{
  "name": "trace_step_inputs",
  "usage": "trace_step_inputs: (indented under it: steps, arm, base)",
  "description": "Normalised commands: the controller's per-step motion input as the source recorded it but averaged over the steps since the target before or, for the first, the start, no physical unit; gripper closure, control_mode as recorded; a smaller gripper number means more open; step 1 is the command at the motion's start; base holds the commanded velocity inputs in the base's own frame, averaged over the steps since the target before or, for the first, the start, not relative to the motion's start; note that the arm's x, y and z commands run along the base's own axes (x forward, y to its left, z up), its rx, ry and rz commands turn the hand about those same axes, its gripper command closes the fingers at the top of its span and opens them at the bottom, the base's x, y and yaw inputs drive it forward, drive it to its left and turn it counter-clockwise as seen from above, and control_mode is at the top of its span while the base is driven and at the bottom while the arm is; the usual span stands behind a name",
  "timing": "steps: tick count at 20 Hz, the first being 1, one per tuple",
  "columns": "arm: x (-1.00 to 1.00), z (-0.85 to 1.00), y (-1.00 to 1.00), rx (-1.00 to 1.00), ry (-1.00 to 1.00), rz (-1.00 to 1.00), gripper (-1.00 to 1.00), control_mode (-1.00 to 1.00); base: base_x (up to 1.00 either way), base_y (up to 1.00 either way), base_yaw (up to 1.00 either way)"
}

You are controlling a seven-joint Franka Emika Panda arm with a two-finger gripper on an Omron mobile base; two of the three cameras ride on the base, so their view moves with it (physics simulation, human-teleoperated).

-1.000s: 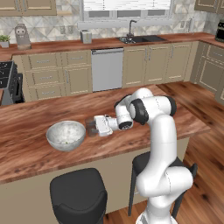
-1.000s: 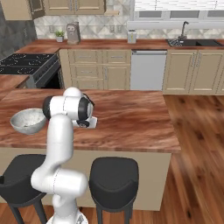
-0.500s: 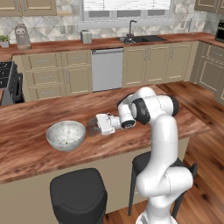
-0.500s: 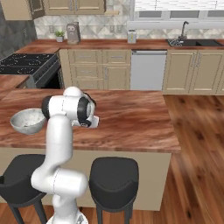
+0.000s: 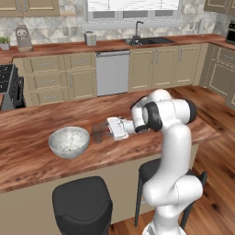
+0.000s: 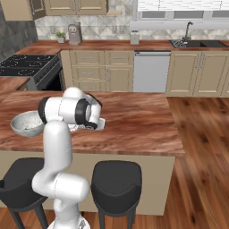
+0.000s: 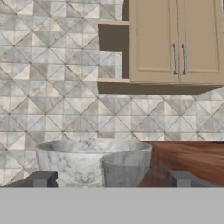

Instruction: There is a bowl on the dining counter. Grab a lemon wedge from the fridge and place it in the bowl. Then get the liquor bottle and glass cup from the cabinet and place them next to the bowl.

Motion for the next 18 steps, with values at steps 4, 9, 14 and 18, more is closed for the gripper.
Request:
trace_step_inputs:
  steps: [4,9,14,18]
  arm:
    - [-0.56,0.79,-0.21,-0.01,-0.08,0.00,-1.00,-1.00]
    - [-0.54,0.90,-0.27,-0.05,-0.05,-0.02,-1.00,-1.00]
    - [-0.65,0.96,-0.28,-0.11,0.00,-0.12,-1.00,-1.00]
    - [-0.62,1.00,-0.01,-0.18,0.03,-0.12,-1.00,-1.00]
  base:
    - [0.00,0.00,0.00]
    - [0.00,0.00,0.00]
    - [0.00,0.00,0.00]
    - [0.00,0.00,0.00]
